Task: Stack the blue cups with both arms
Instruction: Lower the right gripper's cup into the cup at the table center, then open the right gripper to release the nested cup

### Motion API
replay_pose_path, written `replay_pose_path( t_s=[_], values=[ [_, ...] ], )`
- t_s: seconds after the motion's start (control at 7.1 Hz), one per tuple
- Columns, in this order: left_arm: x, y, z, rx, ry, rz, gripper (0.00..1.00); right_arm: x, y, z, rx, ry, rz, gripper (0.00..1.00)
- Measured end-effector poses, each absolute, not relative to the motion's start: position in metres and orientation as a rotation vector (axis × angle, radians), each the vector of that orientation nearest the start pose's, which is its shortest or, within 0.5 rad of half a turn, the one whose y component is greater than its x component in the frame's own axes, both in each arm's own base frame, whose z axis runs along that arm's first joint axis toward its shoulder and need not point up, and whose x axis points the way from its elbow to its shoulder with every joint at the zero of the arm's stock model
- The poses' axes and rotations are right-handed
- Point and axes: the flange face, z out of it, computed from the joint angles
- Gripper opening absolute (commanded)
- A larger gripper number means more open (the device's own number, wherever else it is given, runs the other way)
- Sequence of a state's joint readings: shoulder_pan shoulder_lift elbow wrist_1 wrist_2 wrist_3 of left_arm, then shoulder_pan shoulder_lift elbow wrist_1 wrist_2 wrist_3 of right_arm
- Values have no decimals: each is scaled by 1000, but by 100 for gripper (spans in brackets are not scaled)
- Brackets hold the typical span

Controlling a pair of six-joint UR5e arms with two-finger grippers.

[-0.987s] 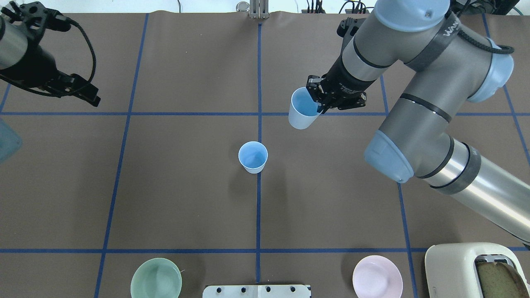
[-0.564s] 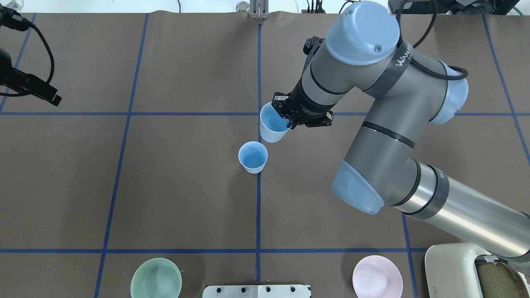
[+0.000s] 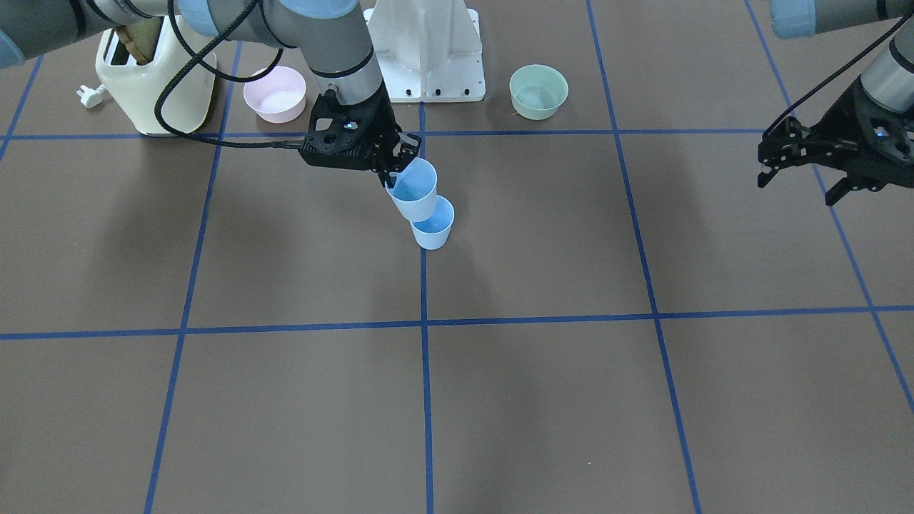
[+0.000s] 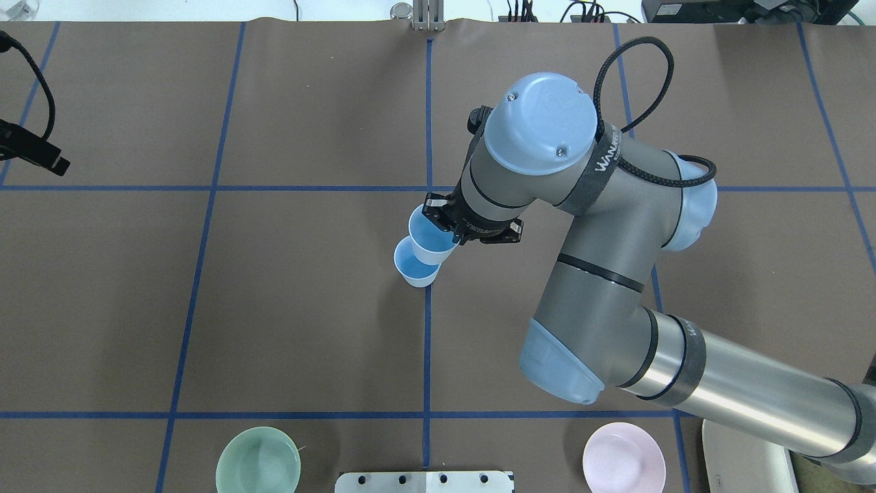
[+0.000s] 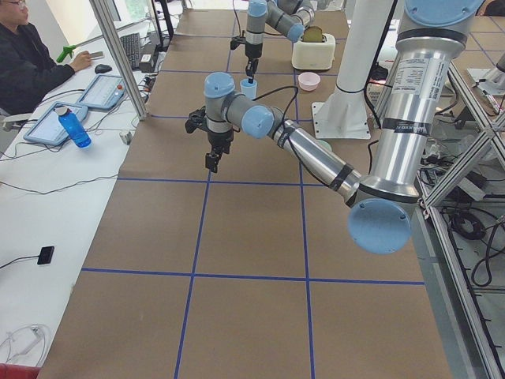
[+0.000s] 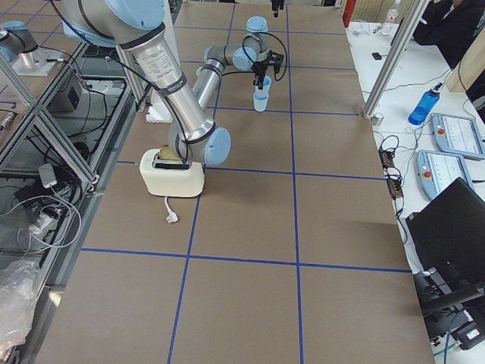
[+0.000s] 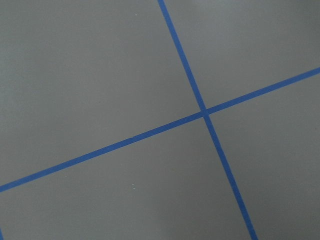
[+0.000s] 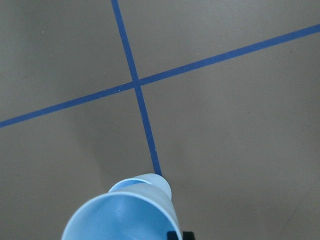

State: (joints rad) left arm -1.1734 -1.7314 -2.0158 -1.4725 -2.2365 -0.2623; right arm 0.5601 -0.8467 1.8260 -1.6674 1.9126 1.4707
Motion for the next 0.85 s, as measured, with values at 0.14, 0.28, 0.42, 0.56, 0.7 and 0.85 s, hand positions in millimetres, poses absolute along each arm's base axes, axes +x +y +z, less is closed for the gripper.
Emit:
replay_pose_path(
  t_s=[0.14, 0.28, 0.42, 0.56, 0.7, 0.85],
  values=[
    [132, -503, 379, 252, 776, 296, 98, -493, -424, 134, -18, -928, 277, 0],
    [132, -503, 379, 253, 775, 296, 98, -499, -426, 130, -20, -927, 281, 0],
    [132, -503, 379, 253, 775, 296, 98, -501, -427, 128, -21, -926, 283, 0],
    [131, -503, 379, 253, 776, 296, 98, -503, -427, 128, -21, -926, 284, 0],
    [131, -503, 379, 254, 776, 295, 98, -505, -427, 128, -23, -924, 283, 0],
    [131, -503, 379, 255, 776, 295, 98, -506, -426, 130, -24, -921, 282, 0]
  ],
)
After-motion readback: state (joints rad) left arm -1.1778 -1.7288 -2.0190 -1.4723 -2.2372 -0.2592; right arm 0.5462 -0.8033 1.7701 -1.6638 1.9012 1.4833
